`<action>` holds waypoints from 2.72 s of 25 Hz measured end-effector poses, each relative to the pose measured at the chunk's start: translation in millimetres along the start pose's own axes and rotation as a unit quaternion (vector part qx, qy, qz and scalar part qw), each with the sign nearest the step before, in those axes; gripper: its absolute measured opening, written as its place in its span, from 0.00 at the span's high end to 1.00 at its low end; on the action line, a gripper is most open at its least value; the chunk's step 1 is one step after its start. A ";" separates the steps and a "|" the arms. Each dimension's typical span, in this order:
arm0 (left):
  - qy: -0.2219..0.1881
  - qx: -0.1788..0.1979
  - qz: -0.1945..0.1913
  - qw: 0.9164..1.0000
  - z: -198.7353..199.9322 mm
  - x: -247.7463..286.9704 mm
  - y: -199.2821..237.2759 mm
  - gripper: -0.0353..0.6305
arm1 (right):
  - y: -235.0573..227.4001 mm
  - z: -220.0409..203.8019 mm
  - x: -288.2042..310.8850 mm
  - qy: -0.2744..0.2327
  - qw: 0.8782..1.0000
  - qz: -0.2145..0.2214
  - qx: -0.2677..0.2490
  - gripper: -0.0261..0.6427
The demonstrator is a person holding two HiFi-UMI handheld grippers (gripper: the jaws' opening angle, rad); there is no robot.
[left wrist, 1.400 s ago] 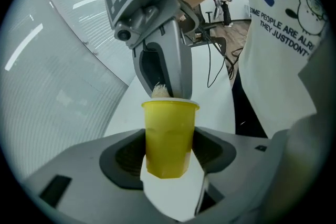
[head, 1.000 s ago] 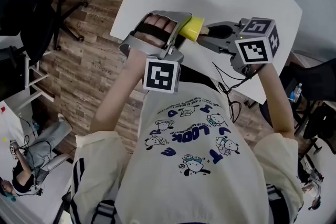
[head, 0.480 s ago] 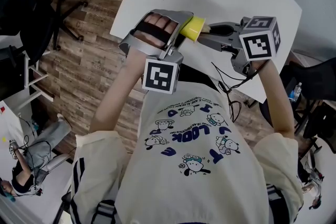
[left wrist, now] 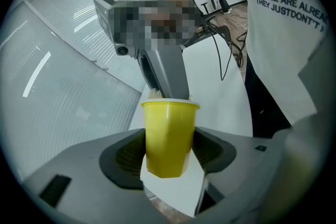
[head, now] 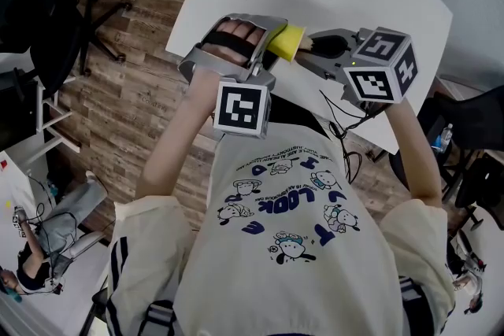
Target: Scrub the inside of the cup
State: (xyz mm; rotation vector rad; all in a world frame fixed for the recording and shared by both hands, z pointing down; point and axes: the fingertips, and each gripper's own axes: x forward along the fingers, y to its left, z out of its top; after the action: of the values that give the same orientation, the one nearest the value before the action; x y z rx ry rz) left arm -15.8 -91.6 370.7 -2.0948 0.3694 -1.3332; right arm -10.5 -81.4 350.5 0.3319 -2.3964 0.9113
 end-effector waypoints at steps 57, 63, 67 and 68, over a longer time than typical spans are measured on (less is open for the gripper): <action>-0.064 -0.280 -0.371 0.883 8.6 -18.4 -60.0 0.49 | 29.6 -30.3 23.9 0.144 0.818 -0.137 -0.539 0.82; -0.067 -0.277 -0.408 0.867 15.9 -24.2 -70.8 0.49 | 36.4 -39.5 22.9 0.141 0.800 -0.127 -0.569 0.82; -0.068 -0.282 -0.429 0.855 15.7 -25.1 -73.2 0.49 | 38.8 -39.7 23.3 0.138 0.777 -0.126 -0.601 0.82; -0.067 -0.287 -0.433 0.852 15.3 -25.1 -73.2 0.49 | 39.2 -39.2 23.5 0.137 0.768 -0.129 -0.612 0.82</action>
State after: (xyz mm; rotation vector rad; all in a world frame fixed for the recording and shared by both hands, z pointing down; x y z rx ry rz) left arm -20.3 -16.6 394.6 -3.0423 -0.3556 -1.6680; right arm -29.8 -26.8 367.2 -0.0122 -2.0718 -0.7508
